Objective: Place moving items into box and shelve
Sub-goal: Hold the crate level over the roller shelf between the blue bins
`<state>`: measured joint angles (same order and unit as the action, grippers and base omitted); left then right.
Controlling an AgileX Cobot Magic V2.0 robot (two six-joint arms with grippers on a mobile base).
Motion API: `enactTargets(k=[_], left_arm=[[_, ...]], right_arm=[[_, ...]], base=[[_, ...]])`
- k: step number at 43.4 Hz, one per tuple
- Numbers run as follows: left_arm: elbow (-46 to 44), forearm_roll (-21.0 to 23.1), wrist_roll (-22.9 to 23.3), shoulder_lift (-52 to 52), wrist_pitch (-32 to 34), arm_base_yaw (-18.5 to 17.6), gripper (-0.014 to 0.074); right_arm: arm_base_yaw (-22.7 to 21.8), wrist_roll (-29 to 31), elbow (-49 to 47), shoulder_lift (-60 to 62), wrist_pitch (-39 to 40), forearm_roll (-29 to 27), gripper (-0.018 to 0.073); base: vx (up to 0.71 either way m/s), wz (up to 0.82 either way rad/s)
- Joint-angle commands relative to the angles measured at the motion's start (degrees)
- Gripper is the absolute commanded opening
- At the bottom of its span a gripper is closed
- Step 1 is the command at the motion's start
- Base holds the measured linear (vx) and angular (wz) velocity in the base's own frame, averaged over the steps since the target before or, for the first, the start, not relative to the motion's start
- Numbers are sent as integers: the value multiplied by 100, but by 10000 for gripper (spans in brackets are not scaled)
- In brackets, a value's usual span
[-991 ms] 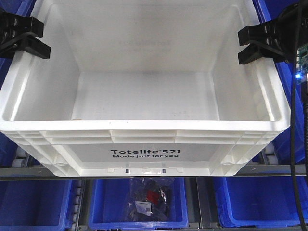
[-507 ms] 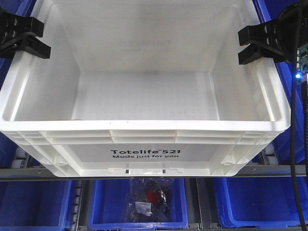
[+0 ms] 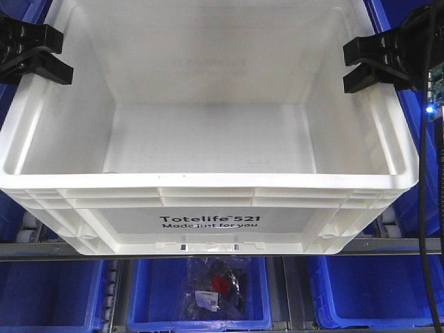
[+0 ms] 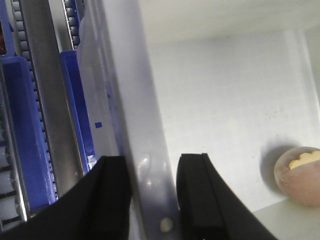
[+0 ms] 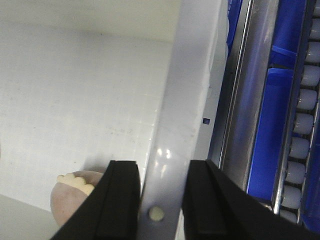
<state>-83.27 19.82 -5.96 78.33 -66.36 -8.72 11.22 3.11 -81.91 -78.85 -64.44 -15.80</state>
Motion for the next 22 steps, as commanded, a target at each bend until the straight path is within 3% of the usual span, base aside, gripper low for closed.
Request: enactTargets(k=[1, 22], left_arm=[[-230, 1173, -66, -282, 478, -108, -3], [-225, 1029, -263, -34, 150, -108, -3]], right_arm=[[85, 102, -222, 251, 662, -921, 0], [85, 179, -204, 118, 688, -892, 0]], base=[[0, 0], [0, 0]])
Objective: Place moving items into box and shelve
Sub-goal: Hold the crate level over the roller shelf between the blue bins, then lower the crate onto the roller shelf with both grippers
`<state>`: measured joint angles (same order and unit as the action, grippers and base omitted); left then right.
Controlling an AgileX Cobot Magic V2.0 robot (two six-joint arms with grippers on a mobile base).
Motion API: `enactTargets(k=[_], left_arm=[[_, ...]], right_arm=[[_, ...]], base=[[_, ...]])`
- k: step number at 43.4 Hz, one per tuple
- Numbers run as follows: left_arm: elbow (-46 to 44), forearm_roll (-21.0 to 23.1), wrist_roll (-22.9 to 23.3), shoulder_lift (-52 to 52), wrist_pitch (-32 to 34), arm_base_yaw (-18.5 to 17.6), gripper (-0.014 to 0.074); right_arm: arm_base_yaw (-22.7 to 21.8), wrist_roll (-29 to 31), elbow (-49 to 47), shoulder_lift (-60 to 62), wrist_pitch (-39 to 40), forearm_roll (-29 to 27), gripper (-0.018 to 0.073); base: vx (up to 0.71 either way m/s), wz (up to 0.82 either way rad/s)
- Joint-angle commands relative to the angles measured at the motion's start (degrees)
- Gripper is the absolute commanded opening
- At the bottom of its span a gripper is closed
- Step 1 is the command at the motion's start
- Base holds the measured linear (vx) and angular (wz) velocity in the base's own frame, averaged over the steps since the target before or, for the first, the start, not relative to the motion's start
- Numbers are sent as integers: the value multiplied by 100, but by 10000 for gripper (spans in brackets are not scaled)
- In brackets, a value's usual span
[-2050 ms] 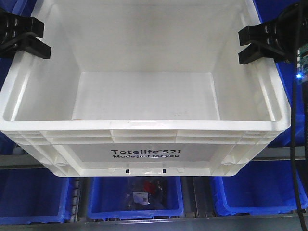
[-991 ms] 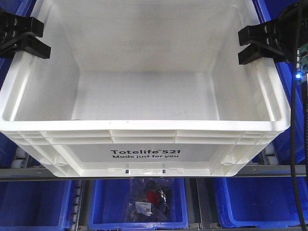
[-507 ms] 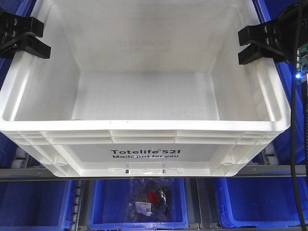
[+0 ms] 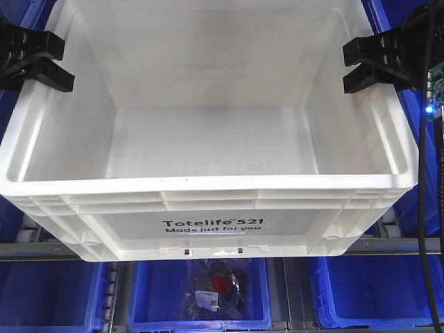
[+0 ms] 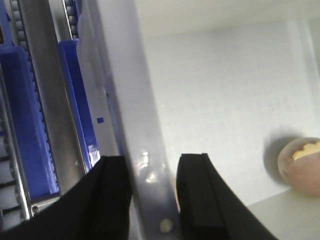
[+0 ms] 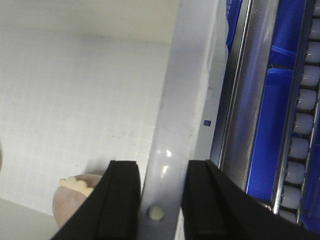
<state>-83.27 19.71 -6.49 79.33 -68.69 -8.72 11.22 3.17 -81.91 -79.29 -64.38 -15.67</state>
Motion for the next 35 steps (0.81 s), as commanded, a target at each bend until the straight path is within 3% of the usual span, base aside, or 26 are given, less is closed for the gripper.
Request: enactTargets(k=[1, 35], left_arm=[[-225, 1012, -210, -110, 403, -108, -3], [-225, 372, -368, 465, 1205, -108, -3]], right_arm=[[85, 207, -204, 153, 696, -904, 0], [85, 516, -204, -385, 1422, -914, 0]], base=[[0, 0], [0, 0]])
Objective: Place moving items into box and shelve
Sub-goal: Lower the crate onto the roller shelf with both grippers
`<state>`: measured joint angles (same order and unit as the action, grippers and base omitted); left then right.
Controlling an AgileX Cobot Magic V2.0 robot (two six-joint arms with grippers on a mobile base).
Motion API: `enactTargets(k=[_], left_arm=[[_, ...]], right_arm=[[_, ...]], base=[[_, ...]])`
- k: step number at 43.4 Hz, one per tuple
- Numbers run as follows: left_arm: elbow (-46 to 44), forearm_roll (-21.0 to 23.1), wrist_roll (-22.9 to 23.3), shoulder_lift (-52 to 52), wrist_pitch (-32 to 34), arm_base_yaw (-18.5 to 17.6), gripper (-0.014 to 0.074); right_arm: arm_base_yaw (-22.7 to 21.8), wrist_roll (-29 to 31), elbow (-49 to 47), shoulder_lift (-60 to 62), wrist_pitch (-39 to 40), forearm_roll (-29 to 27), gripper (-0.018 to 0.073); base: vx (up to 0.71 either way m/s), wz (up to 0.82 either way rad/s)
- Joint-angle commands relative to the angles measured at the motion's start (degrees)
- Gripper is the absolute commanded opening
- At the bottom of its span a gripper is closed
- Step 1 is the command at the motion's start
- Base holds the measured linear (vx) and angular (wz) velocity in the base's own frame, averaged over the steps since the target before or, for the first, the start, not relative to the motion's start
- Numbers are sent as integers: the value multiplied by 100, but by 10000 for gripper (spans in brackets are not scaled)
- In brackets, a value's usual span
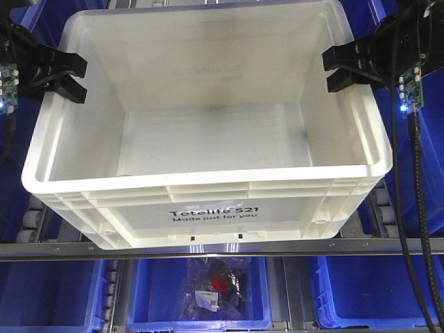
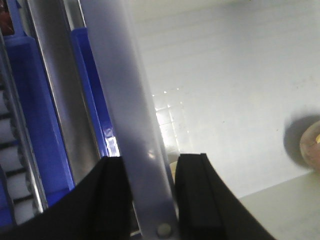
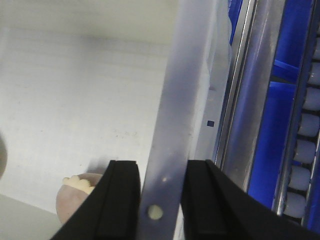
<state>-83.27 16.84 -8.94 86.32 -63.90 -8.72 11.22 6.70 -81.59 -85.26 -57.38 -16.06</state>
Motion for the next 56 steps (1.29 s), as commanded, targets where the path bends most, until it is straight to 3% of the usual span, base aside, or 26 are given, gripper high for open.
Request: enactTargets(k=[1, 36, 46, 56], left_arm=[[-225, 567, -118, -106, 1038, -108, -3], [-225, 570, -264, 424, 1732, -108, 15], [-225, 570, -268, 416, 1789, -108, 111], [-225, 570, -268, 416, 1789, -108, 277]], right_arm=[[85, 310, -236, 34, 886, -875, 0], [85, 503, -236, -439, 1153, -783, 6], [85, 510, -236, -439, 1153, -711, 69], [85, 658, -236, -439, 1140, -711, 253]], base=[[0, 0], [0, 0], [0, 0], [0, 0]])
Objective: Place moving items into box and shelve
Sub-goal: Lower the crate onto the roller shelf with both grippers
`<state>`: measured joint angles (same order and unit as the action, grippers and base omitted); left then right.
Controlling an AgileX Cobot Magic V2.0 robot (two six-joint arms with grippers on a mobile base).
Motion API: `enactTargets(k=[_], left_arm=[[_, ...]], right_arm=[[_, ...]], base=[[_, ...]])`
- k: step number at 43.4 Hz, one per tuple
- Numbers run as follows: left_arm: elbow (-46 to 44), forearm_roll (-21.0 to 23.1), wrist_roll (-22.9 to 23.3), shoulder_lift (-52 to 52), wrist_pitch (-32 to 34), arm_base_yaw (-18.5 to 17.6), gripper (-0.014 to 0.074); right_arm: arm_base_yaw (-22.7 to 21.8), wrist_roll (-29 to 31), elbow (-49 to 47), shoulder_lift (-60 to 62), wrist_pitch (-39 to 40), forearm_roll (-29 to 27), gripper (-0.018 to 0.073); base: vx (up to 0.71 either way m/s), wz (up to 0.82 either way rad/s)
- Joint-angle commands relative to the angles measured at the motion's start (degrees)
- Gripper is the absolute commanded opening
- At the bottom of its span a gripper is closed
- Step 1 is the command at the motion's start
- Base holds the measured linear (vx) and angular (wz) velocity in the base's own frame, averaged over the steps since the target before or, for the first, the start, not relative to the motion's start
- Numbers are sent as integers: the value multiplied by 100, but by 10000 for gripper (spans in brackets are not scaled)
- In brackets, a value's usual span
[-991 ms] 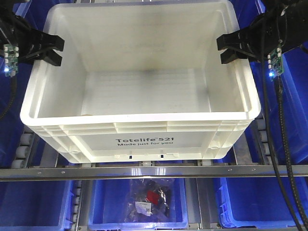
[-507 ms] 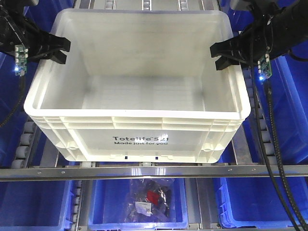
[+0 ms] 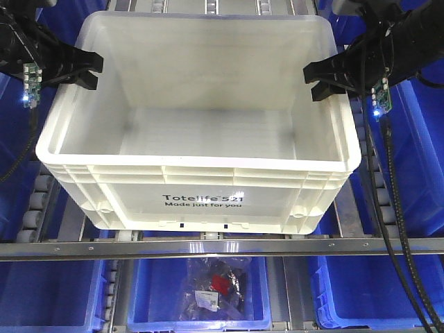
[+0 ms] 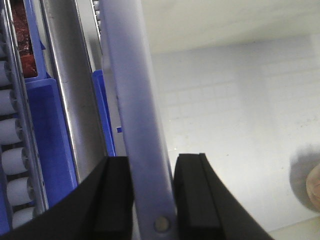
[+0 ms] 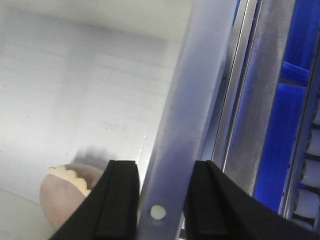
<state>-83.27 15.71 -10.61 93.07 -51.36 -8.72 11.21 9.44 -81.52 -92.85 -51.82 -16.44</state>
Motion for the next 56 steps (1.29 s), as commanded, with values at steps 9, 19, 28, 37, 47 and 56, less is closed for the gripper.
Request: enactTargets(k=[9, 19, 28, 37, 47, 56], left_arm=[[-225, 457, -58, -264, 503, -108, 489], [-225, -280, 144, -271, 381, -108, 489], [-225, -816, 580, -271, 317, -108, 489], [-225, -975, 822, -277, 266, -108, 489], [-225, -962, 847, -745, 527, -108, 489], [-225, -962, 847, -939, 465, -108, 489]], right_arm=[[86, 366, -243, 319, 567, -437, 679], [86, 312, -243, 319, 504, 200, 687], [86, 270, -243, 319, 375, 684, 664], [86, 12, -243, 319, 288, 917, 644], [86, -279, -272, 523, 354, 472, 624], [86, -285, -272, 691, 386, 322, 601]], base=[[0, 0], [0, 0], [0, 0], [0, 0], [0, 0], [0, 0]])
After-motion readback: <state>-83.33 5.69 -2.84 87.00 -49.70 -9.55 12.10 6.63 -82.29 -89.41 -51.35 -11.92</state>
